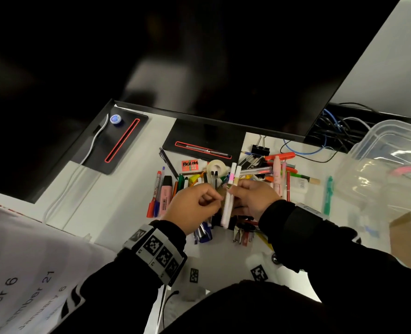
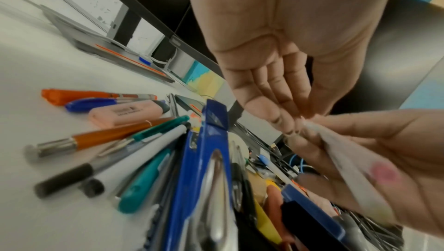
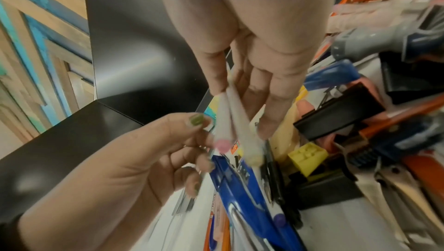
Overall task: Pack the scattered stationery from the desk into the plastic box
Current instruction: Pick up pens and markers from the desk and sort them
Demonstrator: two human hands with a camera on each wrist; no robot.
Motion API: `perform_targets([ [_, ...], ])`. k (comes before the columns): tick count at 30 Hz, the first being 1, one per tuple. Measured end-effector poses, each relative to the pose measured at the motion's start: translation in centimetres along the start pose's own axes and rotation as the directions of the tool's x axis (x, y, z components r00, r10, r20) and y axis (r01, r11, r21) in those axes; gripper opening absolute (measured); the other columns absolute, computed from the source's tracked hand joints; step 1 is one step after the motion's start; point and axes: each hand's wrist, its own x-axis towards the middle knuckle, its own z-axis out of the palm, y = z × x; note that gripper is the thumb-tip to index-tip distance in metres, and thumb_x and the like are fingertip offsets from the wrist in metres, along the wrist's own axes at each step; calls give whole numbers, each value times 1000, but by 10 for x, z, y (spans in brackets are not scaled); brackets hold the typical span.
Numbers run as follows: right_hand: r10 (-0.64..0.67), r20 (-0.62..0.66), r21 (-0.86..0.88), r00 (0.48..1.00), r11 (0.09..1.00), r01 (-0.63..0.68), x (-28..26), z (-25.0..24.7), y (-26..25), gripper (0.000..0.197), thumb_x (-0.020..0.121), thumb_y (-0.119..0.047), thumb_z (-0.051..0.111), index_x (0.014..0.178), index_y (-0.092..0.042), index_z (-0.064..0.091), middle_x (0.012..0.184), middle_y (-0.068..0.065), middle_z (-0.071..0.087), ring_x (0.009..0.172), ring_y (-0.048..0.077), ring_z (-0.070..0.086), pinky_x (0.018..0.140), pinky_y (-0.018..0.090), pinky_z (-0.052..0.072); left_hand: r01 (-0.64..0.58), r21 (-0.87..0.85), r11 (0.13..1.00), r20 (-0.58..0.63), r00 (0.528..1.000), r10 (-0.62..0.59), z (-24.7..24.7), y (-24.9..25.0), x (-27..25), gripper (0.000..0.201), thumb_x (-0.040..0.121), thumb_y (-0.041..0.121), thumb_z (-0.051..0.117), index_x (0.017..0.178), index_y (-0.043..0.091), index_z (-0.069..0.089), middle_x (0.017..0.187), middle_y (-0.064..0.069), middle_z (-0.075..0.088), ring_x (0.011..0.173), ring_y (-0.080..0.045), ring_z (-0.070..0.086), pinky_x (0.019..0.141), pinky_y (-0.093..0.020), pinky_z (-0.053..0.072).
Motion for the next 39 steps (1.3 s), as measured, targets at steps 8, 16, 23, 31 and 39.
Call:
perform_targets([
  [8,59,-3,-221,998,973,-58,7,12,1,18,100,-14,40,110,-6,52,74,12,58,62,26,60,66,40,55,169,62,984,-331,933,-140,-18,-38,-3,7,86,11,56,86,16,60,79,5,61,74,-7,55,69,-19,42],
  [16,-38,-63,-751,997,660,-23,26,38,9,38,97,-11,36,135,-9,39,123,15,52,114,31,52,95,34,40,390,250,886,-247,911,-331,-4,-74,-3,10,83,20,62,84,22,53,85,1,59,77,-16,55,62,-18,34],
  [23,-3,-43,-877,999,480,-36,32,54,12,33,99,-21,36,126,-5,46,129,14,54,124,29,47,111,40,23,419,286,862,-246,901,-357,5,-65,5,12,82,22,62,87,17,51,87,1,55,76,-16,53,64,-25,38],
  [31,-59,1,-932,998,363,22,24,58,3,42,104,-29,24,128,-4,47,133,14,51,127,25,45,109,35,23,431,258,865,-209,899,-385,4,-59,8,8,84,19,60,86,17,53,80,5,53,69,-9,49,60,-16,36],
  [39,-16,33,-961,999,273,36,22,57,6,36,99,-24,39,124,-2,53,127,16,56,118,28,52,98,30,38,387,269,882,-163,921,-355,2,-55,13,26,84,18,61,67,24,42,69,8,48,62,-3,44,51,-15,29],
])
